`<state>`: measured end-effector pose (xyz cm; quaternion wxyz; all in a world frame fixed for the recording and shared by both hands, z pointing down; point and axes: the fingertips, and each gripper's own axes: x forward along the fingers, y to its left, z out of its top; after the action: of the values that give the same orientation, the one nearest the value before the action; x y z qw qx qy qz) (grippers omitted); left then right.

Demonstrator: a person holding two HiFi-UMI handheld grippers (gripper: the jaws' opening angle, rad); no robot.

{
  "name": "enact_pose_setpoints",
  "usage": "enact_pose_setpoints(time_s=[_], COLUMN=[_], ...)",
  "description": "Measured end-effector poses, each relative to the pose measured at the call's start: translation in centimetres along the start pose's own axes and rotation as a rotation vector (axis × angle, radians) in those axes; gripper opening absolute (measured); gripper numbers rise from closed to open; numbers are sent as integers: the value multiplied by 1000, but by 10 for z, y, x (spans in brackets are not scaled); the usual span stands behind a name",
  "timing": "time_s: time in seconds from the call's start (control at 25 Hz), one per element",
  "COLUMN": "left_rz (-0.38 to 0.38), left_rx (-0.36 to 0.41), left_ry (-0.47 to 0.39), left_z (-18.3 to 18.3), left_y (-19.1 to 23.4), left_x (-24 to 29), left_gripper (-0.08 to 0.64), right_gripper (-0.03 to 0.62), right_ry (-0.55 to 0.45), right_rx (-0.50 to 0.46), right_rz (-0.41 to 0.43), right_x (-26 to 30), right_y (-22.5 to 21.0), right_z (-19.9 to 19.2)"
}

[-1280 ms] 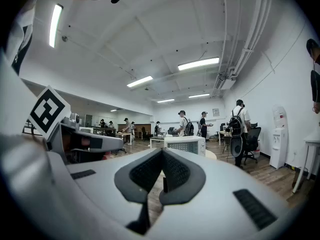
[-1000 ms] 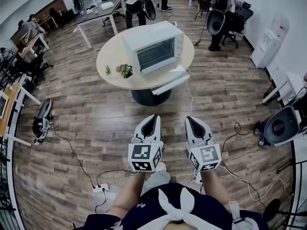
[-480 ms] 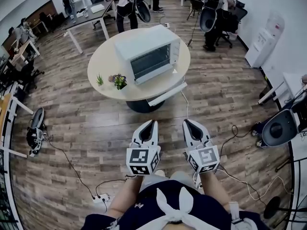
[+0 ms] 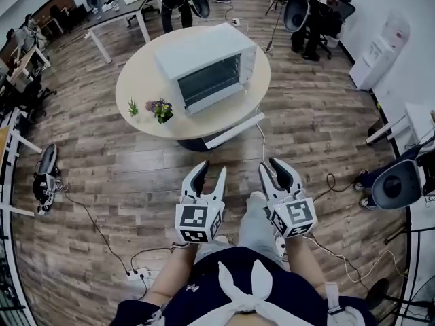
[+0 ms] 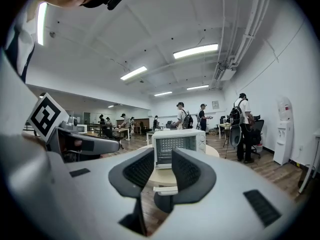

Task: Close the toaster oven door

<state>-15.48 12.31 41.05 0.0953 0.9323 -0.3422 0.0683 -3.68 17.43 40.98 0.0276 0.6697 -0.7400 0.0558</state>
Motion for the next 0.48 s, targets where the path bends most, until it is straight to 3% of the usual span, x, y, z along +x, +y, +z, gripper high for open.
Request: enact_pose_setpoints(time_s=[0.28, 0.48], left_rz=[47, 96], left_rx=[-27, -56], left_ry=[-6, 18], left_z=[8, 3], left_y=[11, 16], left_x=[46, 75], left_gripper=[243, 253], right_gripper=[152, 167], right_ry=[47, 91], right_rx=[-76, -88], right_rz=[88, 141], right_x=[45, 71], right_y=[-39, -67], right_z=[2, -5])
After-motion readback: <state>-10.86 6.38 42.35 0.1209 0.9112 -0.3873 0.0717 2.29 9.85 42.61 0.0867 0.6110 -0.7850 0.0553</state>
